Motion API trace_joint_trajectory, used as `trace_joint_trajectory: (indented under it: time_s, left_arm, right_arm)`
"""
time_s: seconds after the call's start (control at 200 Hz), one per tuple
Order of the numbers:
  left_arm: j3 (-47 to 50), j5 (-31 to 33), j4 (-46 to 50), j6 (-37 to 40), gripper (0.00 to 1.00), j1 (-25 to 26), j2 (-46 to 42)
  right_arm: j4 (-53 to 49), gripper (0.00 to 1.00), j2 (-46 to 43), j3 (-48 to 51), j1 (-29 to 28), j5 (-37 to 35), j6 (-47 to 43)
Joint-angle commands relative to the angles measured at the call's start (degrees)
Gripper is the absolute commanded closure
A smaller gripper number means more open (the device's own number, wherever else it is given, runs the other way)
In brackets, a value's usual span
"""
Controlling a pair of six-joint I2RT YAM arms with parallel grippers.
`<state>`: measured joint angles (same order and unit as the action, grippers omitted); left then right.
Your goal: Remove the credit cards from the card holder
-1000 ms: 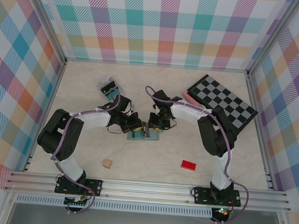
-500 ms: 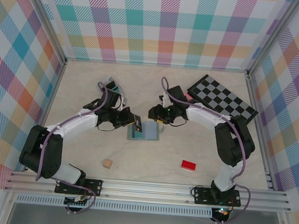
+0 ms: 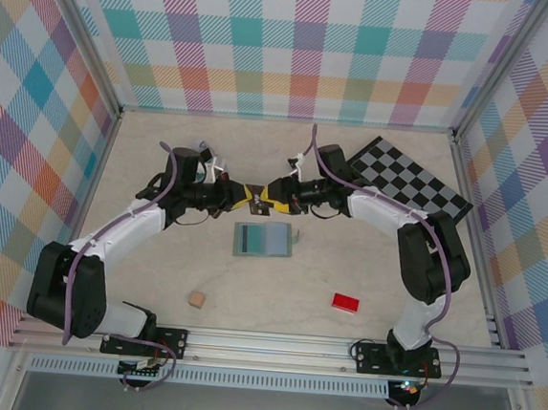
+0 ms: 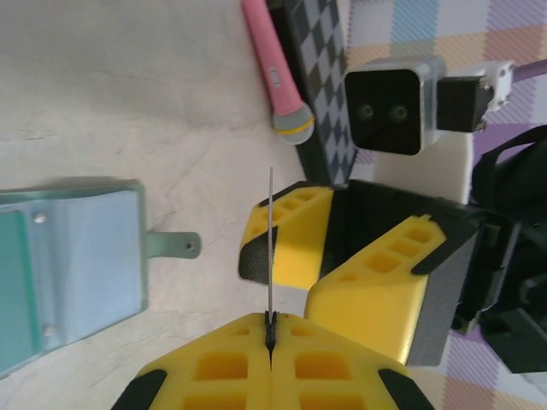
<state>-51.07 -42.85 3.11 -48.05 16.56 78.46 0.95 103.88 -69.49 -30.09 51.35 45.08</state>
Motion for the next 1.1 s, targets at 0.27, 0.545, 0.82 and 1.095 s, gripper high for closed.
trace_joint_trajectory:
  time_s: [0.27,0.545,0.82,1.095]
  left_arm:
    - [1.69,1.12,-8.0,-7.94,0.83,-1.92,-2.63]
    - [7.4,5.13,-18.56,-15.22,0.56,-0.64,-7.06]
    - [8.21,7.15,-21.7,-17.08,0.55,2.66,-6.14]
    - [8.77,7.3,-27.53,-19.88,0.92,3.21,-4.64]
  right_arm:
    - [10.77,0.97,-2.07,1.13,0.09,5.6,10.35]
    - [21.89,0.98,-2.47,2.9,0.03,1.96,21.91]
    - [24.9,0.97,-0.99,1.56,-0.75,1.78,26.26]
    - [24.68,0.95,-1.08,1.73,-0.95,2.1,26.58]
